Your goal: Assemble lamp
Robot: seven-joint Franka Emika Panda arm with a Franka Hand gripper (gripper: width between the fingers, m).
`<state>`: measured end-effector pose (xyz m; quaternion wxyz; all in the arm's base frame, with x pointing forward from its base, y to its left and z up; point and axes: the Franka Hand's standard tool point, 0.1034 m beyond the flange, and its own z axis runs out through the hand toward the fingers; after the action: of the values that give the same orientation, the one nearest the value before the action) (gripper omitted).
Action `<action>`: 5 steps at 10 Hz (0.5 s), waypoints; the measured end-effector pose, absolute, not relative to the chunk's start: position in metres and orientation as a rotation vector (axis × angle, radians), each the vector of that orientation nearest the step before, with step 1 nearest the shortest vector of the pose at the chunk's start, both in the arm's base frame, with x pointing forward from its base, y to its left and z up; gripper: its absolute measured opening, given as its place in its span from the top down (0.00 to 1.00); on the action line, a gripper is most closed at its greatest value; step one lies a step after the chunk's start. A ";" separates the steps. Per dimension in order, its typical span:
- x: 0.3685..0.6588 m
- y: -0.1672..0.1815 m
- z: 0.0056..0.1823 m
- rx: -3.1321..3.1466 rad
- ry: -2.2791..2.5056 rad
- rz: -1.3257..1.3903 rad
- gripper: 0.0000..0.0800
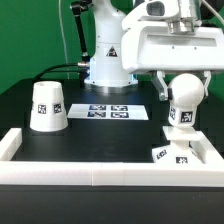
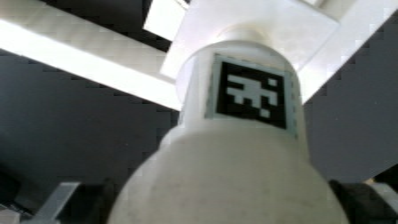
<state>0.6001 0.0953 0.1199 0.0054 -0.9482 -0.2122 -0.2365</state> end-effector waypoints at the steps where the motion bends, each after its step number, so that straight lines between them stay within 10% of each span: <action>1: 0.601 0.094 0.120 -2.967 -0.661 -0.779 0.28; 5: 0.601 0.096 0.118 -2.946 -0.653 -0.949 0.28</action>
Offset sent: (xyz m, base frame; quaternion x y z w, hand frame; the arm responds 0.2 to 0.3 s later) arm -0.0136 0.0057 -0.0159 -0.0063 0.0205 0.0063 0.9998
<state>0.6010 0.0955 0.1182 -0.0108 -0.9313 -0.2064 -0.3001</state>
